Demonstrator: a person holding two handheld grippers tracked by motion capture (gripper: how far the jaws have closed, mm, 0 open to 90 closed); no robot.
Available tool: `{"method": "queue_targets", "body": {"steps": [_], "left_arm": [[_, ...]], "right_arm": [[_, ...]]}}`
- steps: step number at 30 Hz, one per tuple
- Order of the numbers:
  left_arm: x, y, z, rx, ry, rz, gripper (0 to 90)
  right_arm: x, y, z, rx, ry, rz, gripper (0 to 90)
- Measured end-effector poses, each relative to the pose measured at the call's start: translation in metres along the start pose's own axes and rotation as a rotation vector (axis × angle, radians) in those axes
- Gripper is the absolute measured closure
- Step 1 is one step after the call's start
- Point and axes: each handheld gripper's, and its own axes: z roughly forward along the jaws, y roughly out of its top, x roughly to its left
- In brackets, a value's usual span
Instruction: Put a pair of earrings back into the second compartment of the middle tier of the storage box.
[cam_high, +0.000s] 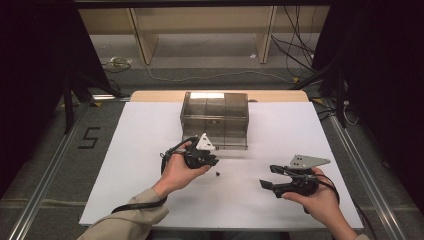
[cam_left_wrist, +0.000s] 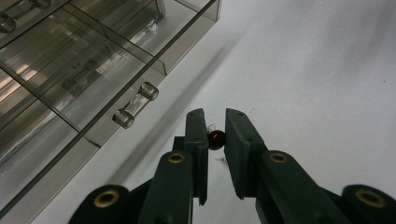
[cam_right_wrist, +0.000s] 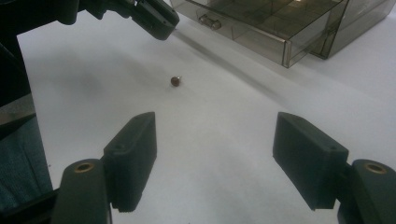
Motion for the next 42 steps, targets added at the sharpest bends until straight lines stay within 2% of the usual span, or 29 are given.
{"method": "queue_targets", "body": {"steps": [42], "left_arm": [[0.006,0.013,0.003,-0.016,0.015,0.007,79.0]], "right_arm": [[0.000,0.000,0.000,0.001,-0.001,-0.001,31.1]]}}
